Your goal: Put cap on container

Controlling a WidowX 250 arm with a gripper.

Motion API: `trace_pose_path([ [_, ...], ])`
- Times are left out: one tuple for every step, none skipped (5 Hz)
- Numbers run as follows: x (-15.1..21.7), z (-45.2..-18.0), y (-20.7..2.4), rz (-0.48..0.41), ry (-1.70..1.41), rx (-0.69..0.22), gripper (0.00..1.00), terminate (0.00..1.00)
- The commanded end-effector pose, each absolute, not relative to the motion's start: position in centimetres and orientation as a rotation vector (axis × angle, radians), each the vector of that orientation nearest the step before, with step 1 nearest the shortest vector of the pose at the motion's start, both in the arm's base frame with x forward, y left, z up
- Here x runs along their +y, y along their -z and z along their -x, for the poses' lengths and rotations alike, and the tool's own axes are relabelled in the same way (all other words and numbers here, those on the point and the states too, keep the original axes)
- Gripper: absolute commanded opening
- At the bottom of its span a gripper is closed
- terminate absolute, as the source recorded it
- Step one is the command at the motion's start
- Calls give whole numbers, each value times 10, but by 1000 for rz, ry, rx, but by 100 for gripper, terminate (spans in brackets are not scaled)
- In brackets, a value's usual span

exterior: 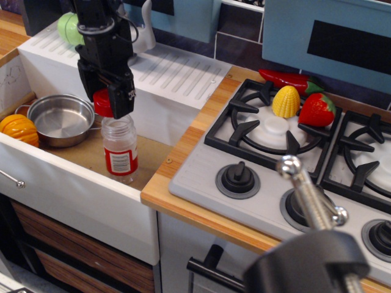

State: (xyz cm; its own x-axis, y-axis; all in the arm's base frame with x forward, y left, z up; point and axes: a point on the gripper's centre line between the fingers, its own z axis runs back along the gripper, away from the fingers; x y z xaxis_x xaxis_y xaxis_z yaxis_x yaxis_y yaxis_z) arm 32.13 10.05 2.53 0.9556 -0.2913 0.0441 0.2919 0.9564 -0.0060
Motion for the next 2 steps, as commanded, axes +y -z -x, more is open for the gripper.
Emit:
trace_pose_path([
  [109,-328,-25,-12,298,-86,0,0],
  [110,-322,-18,15,284,-59,0,100],
])
